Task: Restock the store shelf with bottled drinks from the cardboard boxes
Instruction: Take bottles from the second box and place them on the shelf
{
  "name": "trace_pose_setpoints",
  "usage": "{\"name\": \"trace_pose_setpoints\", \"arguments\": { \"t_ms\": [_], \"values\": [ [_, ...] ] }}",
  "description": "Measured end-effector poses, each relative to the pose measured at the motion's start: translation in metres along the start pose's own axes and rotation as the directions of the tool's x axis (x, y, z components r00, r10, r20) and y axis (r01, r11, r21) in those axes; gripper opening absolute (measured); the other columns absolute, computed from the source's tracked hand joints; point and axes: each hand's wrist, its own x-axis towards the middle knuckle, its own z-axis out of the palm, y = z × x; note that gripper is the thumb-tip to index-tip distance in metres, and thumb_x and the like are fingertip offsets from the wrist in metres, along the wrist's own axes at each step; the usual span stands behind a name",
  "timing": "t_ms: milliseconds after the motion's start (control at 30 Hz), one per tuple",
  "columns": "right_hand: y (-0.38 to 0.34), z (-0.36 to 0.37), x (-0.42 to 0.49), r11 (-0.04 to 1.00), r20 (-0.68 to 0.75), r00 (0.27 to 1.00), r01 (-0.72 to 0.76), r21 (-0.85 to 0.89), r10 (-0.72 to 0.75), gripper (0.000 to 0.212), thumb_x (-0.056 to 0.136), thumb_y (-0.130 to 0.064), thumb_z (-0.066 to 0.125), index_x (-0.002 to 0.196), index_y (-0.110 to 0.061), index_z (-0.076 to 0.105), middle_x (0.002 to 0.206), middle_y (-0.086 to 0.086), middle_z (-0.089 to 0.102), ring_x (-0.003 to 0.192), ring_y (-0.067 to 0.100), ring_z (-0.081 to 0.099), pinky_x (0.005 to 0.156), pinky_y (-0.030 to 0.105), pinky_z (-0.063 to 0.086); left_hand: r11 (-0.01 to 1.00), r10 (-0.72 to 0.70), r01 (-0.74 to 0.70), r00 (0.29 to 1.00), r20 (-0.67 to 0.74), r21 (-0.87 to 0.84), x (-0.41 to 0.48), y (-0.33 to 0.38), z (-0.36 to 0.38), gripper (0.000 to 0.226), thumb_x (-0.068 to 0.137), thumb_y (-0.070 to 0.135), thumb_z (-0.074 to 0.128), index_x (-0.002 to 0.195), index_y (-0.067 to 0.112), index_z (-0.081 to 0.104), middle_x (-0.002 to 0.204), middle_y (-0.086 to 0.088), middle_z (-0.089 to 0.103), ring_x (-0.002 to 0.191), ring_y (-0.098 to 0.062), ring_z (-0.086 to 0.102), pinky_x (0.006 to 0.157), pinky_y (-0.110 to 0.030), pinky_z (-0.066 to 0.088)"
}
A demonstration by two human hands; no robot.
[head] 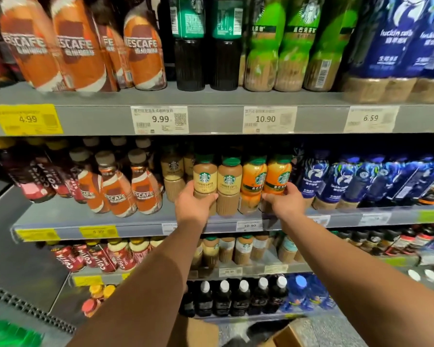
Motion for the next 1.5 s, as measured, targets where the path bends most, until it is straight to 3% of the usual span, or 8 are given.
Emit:
{"name": "trace_pose_setpoints", "arguments": {
  "t_ms": [200, 333, 400, 533, 667, 800, 1067, 1500],
  "values": [
    [0.001, -0.001, -0.002, 0.994, 0.023, 0.998, -0.052, -0.099, 0.054, 0.05, 0.073, -0.015, 0.077, 0.116, -0.007, 0.054, 0.108, 0.011, 0.066, 0.097, 0.029, 0.062, 0.084, 0.042, 0.053, 0.999, 0.007, -0.009, 0.997, 0.075, 0.034, -0.005, 0.0, -0.003, 0.041, 0.081, 0.019, 0.072, 0.119, 0.016, 0.058, 0.117, -0.002, 0.064, 0.102, -0.018, 0.057, 0.088, -0.027, 0.042],
    [-0.001, 0.0, -0.027, 0.967, -0.161, 0.986, -0.08, -0.24, 0.041, 0.031, 0.08, -0.013, 0.063, 0.103, -0.006, 0.044, 0.108, 0.017, 0.058, 0.09, 0.032, 0.055, 0.071, 0.035, 0.044, 0.984, -0.015, -0.002, 0.996, 0.093, 0.176, -0.017, 0.004, -0.021, 0.047, 0.086, 0.02, 0.064, 0.129, 0.013, 0.047, 0.121, -0.006, 0.057, 0.106, -0.024, 0.057, 0.082, -0.03, 0.044],
    [-0.006, 0.004, -0.043, 0.925, -0.092, 0.996, -0.054, -0.377, 0.021, 0.027, 0.082, -0.016, 0.059, 0.104, -0.004, 0.049, 0.105, 0.018, 0.059, 0.092, 0.034, 0.056, 0.072, 0.035, 0.044, 0.962, -0.054, 0.021, 0.992, 0.113, 0.273, -0.023, 0.005, -0.038, 0.048, 0.089, 0.022, 0.059, 0.133, 0.013, 0.042, 0.125, -0.007, 0.053, 0.108, -0.028, 0.056, 0.084, -0.035, 0.046],
    [-0.026, 0.017, -0.093, 0.654, 0.216, 0.975, 0.135, -0.744, 0.044, 0.019, 0.085, -0.025, 0.057, 0.09, -0.007, 0.053, 0.094, 0.016, 0.059, 0.08, 0.03, 0.053, 0.065, 0.031, 0.041, 0.805, -0.048, -0.136, 0.955, 0.293, 0.577, -0.039, 0.003, -0.079, 0.037, 0.09, 0.025, 0.053, 0.125, 0.015, 0.048, 0.119, -0.008, 0.056, 0.106, -0.029, 0.055, 0.083, -0.038, 0.046],
    [-0.034, 0.043, -0.152, 0.349, 0.407, 0.913, 0.372, -0.86, 0.031, 0.026, 0.089, -0.027, 0.053, 0.108, -0.009, 0.056, 0.111, 0.012, 0.061, 0.099, 0.032, 0.059, 0.07, 0.035, 0.045, 0.63, -0.104, -0.313, 0.873, 0.476, 0.711, -0.06, -0.008, -0.117, 0.027, 0.088, 0.028, 0.054, 0.113, 0.016, 0.052, 0.116, -0.007, 0.058, 0.106, -0.029, 0.055, 0.08, -0.035, 0.047],
    [-0.019, 0.074, -0.208, 0.272, 0.429, 0.888, 0.377, -0.885, 0.166, 0.035, 0.087, -0.022, 0.053, 0.119, -0.009, 0.055, 0.121, 0.013, 0.058, 0.11, 0.033, 0.058, 0.076, 0.035, 0.046, 0.537, -0.146, -0.437, 0.794, 0.59, 0.721, -0.086, -0.033, -0.154, 0.032, 0.09, 0.033, 0.05, 0.117, 0.017, 0.055, 0.116, -0.006, 0.059, 0.106, -0.027, 0.058, 0.082, -0.035, 0.045],
    [0.057, 0.112, -0.284, 0.351, 0.44, 0.84, 0.327, -0.877, 0.318, 0.033, 0.087, -0.023, 0.053, 0.118, -0.01, 0.057, 0.121, 0.013, 0.059, 0.111, 0.032, 0.058, 0.08, 0.035, 0.048, 0.44, -0.2, -0.581, 0.68, 0.706, 0.685, -0.13, -0.119, -0.19, 0.031, 0.096, 0.027, 0.045, 0.126, 0.018, 0.05, 0.121, -0.007, 0.057, 0.109, -0.029, 0.056, 0.079, -0.037, 0.045],
    [0.196, 0.127, -0.346, 0.409, 0.388, 0.741, 0.167, -0.897, 0.548, 0.036, 0.09, -0.023, 0.053, 0.123, -0.008, 0.056, 0.123, 0.014, 0.06, 0.111, 0.032, 0.059, 0.085, 0.033, 0.048, 0.517, -0.446, -0.427, 0.605, 0.659, 0.742, -0.195, -0.258, -0.197, 0.024, 0.093, 0.029, 0.049, 0.112, 0.016, 0.055, 0.114, -0.008, 0.057, 0.096, -0.03, 0.058, 0.075, -0.038, 0.047]
  ]
}}
